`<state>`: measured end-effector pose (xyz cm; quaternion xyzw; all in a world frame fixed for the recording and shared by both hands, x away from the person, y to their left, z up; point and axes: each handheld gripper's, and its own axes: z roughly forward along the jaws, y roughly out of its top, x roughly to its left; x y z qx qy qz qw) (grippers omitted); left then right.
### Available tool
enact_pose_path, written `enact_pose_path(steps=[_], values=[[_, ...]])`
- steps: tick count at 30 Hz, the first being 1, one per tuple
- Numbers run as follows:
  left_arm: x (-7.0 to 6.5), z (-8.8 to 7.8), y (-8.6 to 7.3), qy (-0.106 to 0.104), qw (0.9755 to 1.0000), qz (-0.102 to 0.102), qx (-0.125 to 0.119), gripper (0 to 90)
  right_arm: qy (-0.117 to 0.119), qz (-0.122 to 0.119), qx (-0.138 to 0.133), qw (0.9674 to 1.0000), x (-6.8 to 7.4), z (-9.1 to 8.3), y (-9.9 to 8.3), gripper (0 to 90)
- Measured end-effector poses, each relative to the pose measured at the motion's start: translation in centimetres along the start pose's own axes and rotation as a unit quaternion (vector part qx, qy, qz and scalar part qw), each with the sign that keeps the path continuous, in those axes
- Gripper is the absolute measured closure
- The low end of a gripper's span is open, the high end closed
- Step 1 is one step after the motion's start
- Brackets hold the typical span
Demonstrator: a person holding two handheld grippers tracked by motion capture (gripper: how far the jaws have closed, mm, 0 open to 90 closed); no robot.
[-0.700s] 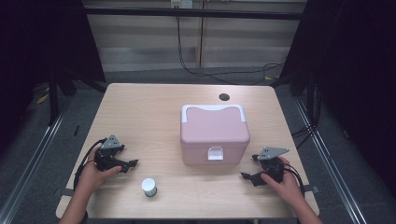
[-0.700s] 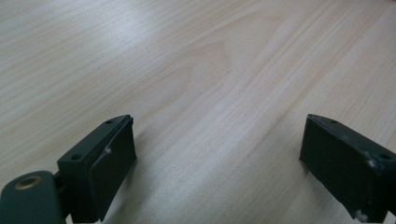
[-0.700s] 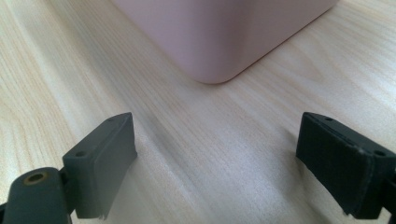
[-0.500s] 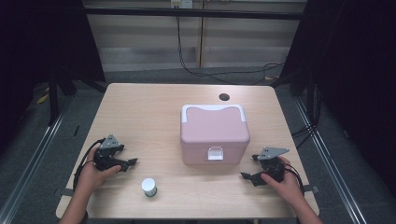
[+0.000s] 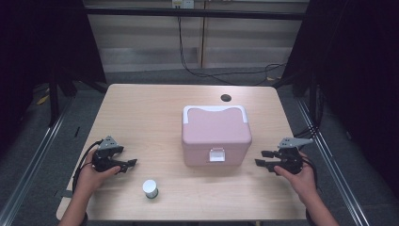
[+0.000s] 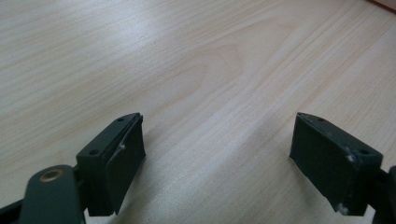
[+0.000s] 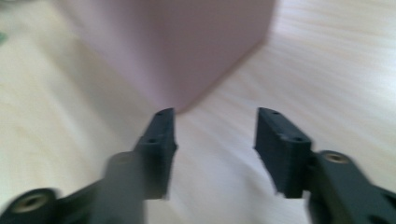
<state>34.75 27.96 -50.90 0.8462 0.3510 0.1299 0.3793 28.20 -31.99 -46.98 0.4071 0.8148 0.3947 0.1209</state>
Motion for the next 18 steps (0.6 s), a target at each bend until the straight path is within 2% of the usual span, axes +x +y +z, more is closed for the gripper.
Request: enact_pose_path(steps=[1,2,3,5,6,7,8,10,11,12,18], values=[[0.0,0.0,0.0,0.0,1.0,0.0,0.0,17.0,-0.028,-0.028,0.015,0.9991,-0.4,-0.3,1.0,59.2],[0.0,0.0,0.0,0.0,1.0,-0.001,0.0,17.0,-0.028,-0.028,0.015,0.9991,-0.4,-0.3,1.0,59.2],[0.0,0.0,0.0,0.001,1.0,0.001,0.0,17.0,-0.037,-0.032,0.019,0.9986,-0.7,-0.4,1.5,62.7],[0.0,0.0,0.0,0.0,1.0,0.002,0.0,17.0,-0.032,-0.031,0.01,0.999,-1.3,-0.4,2.7,72.2],[-0.1,0.0,0.0,0.001,1.0,0.002,0.0,16.9,-0.039,-0.039,0.013,0.9984,-1.3,-0.1,4.2,77.3],[-0.1,0.0,0.0,0.002,1.0,0.003,0.0,17.0,-0.036,-0.04,0.011,0.9985,-1.3,0.1,4.7,79.4],[-0.1,0.0,0.0,0.002,1.0,0.003,0.0,16.9,-0.036,-0.04,0.011,0.9985,-1.3,0.1,4.7,79.4],[-0.1,0.0,0.0,0.003,1.0,0.004,0.001,16.9,-0.037,-0.041,-0.001,0.9985,-1.1,0.8,6.5,84.8],[-0.1,0.0,0.0,0.003,1.0,0.004,0.001,16.9,-0.037,-0.041,-0.001,0.9985,-1.1,0.8,6.5,84.8],[-0.1,0.0,0.0,0.004,1.0,0.006,0.002,16.9,-0.039,-0.047,0.003,0.9981,-1.1,1.3,7.4,87.2],[-0.1,0.0,0.0,0.002,1.0,0.004,0.002,16.8,-0.036,-0.06,0.012,0.9975,-1.2,3.0,9.0,89.2]])
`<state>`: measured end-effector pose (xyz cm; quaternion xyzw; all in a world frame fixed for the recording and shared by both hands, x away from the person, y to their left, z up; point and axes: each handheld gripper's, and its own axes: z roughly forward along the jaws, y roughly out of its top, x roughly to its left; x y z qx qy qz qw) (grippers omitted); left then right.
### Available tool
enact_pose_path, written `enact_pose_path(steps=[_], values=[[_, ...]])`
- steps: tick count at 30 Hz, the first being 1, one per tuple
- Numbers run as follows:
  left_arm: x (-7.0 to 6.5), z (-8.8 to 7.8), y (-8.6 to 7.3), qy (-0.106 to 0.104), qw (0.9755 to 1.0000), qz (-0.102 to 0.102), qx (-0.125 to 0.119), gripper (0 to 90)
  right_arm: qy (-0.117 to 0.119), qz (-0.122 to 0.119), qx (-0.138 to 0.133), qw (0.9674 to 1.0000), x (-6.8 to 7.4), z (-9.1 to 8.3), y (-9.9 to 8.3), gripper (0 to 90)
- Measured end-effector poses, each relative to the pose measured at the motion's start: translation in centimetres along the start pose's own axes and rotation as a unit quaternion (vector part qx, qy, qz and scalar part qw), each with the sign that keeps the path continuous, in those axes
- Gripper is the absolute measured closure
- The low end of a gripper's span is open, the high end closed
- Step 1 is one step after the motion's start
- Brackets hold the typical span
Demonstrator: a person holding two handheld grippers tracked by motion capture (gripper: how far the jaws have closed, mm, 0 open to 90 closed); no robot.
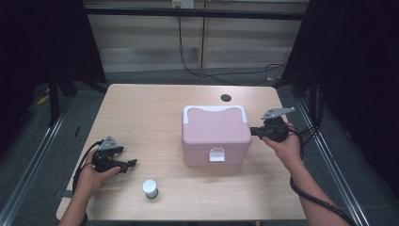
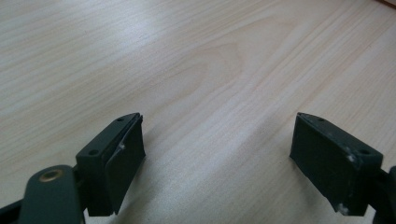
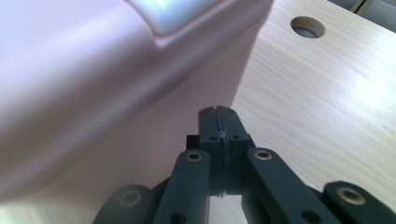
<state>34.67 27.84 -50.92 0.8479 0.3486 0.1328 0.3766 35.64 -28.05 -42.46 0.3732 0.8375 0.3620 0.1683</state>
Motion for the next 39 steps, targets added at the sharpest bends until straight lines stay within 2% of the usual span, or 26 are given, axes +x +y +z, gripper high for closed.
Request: enact_pose_path(steps=[3,5,7,15,39], values=[[0.0,0.0,0.0,0.002,1.0,0.003,0.001,16.7,0.008,-0.007,0.005,0.9999,0.2,0.6,0.3,89.8],[0.0,0.0,0.0,0.0,1.0,0.004,0.001,16.3,-0.001,-0.013,0.012,0.9998,0.4,0.8,0.4,89.8],[0.0,0.0,0.0,0.0,1.0,0.003,0.001,16.2,0.012,0.0,-0.006,0.9999,0.4,0.9,0.2,89.9],[-0.1,0.1,0.0,0.003,1.0,0.007,0.001,15.9,0.024,0.005,-0.011,0.9996,1.0,1.2,0.1,89.9],[-0.2,0.1,0.0,0.003,1.0,0.006,0.003,15.8,0.062,-0.022,-0.011,0.9978,4.0,2.8,1.8,90.0]])
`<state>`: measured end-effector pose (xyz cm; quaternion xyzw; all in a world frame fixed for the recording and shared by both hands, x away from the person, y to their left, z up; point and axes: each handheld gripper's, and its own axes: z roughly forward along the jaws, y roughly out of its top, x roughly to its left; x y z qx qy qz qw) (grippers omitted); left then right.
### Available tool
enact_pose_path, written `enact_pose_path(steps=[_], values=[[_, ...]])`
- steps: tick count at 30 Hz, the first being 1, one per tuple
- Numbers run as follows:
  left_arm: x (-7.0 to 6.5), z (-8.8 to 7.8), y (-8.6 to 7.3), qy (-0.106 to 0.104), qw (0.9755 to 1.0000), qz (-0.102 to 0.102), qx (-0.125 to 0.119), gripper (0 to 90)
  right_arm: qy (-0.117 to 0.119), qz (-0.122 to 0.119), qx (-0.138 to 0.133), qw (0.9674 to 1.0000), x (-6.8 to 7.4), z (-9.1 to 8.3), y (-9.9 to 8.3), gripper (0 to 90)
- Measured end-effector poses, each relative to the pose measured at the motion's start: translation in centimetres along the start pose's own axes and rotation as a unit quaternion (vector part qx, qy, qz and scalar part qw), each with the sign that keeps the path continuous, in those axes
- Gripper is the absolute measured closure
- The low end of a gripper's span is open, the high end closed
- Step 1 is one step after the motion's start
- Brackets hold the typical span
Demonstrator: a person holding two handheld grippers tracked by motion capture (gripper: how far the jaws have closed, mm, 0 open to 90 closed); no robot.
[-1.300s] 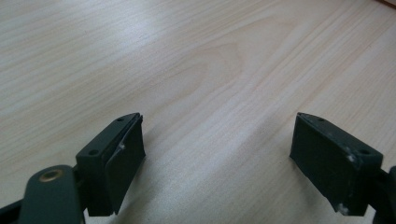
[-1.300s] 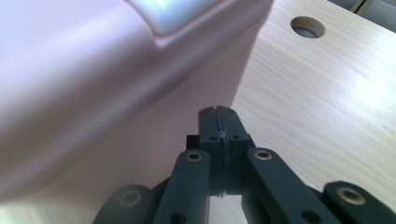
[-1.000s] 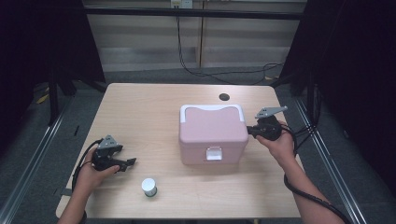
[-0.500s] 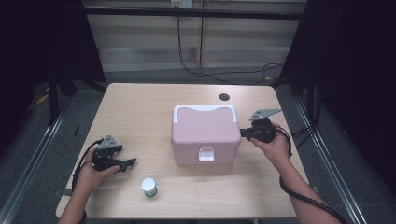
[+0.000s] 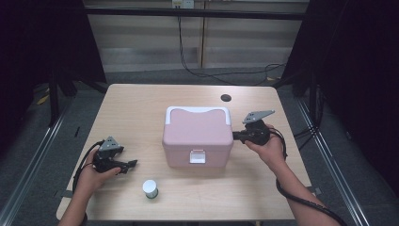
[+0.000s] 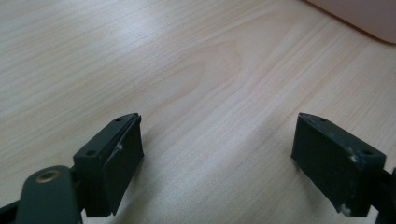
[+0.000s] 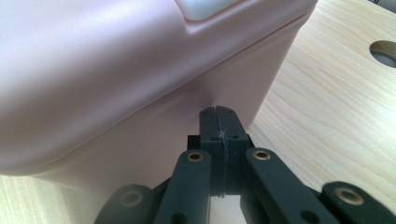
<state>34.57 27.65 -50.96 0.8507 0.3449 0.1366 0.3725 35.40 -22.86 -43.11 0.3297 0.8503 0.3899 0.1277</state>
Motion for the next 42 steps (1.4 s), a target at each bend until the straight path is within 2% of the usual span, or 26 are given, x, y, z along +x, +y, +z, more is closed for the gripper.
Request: enact_pose_path(steps=[21,30,36,42], values=[[0.0,0.0,0.0,0.002,1.0,0.003,0.002,15.8,0.019,-0.012,-0.003,0.9997,1.3,1.4,0.9,90.0],[0.0,0.0,0.0,0.002,1.0,0.003,0.002,15.8,0.022,-0.01,-0.004,0.9997,1.3,1.4,0.6,87.8],[0.0,0.0,0.0,0.002,1.0,0.003,0.002,15.8,0.025,0.001,-0.008,0.9996,1.2,0.2,0.1,86.7],[0.0,0.0,0.0,0.002,1.0,0.003,0.003,15.9,0.031,0.021,-0.019,0.9991,1.1,-2.4,0.8,88.7]])
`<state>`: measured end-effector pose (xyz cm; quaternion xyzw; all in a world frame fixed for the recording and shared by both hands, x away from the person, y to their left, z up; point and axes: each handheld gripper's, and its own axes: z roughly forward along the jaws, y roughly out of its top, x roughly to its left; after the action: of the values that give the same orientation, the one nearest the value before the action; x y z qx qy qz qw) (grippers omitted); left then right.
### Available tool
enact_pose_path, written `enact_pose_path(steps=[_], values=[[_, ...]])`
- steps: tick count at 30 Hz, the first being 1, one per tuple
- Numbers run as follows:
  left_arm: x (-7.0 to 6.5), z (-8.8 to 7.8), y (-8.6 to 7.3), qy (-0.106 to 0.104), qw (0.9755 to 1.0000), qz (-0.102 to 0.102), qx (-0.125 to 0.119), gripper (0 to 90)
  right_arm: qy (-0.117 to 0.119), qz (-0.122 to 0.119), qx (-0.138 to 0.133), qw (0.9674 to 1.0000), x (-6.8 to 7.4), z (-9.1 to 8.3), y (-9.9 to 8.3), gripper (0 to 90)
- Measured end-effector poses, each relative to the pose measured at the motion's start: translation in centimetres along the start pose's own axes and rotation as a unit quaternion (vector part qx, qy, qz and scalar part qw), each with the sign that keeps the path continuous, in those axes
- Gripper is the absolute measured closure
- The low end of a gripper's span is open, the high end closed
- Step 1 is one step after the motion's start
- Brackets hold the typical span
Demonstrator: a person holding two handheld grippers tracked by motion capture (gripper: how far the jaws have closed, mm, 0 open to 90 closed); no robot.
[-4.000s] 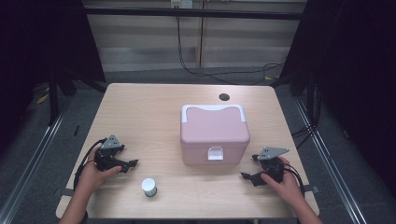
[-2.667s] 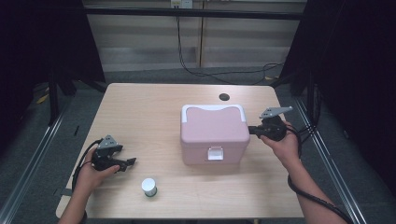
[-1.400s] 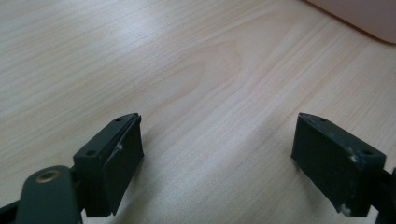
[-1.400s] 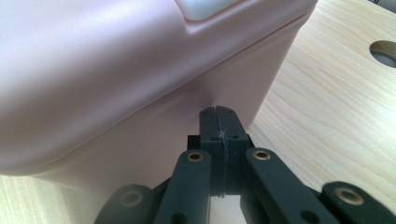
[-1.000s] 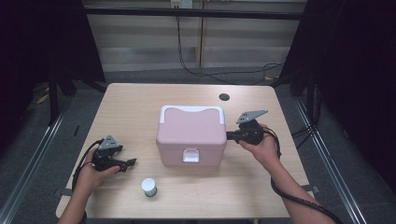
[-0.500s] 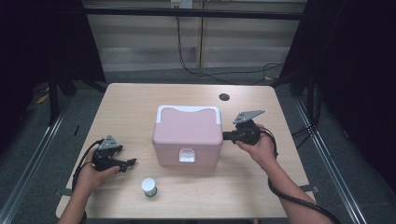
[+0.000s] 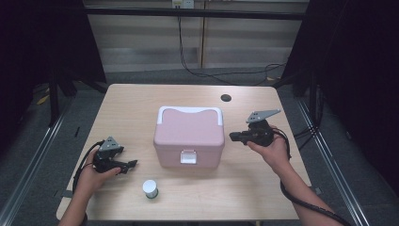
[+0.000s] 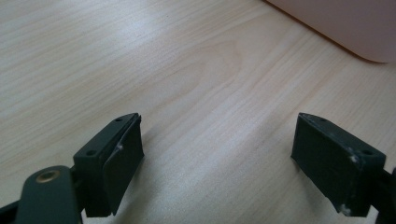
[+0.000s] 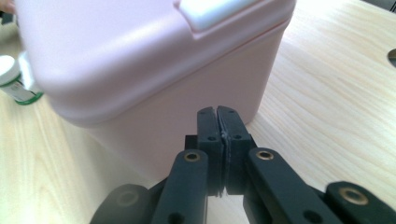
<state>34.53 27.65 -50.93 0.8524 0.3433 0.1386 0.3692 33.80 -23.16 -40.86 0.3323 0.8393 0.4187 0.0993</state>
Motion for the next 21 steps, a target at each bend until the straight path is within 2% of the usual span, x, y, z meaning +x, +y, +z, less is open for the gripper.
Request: enact_pose_path(steps=[8,13,21], values=[[-0.1,0.0,0.0,0.0,1.0,-0.004,-0.001,15.9,0.009,0.003,0.014,0.9999,0.5,-1.7,1.5,90.0],[-0.1,0.0,0.0,0.001,1.0,-0.001,-0.001,15.9,0.012,-0.001,-0.001,0.9999,1.1,-2.9,3.3,90.0],[-0.1,0.0,0.0,0.0,1.0,-0.003,-0.001,15.9,0.026,-0.014,-0.001,0.9996,2.5,-2.6,5.3,90.0]])
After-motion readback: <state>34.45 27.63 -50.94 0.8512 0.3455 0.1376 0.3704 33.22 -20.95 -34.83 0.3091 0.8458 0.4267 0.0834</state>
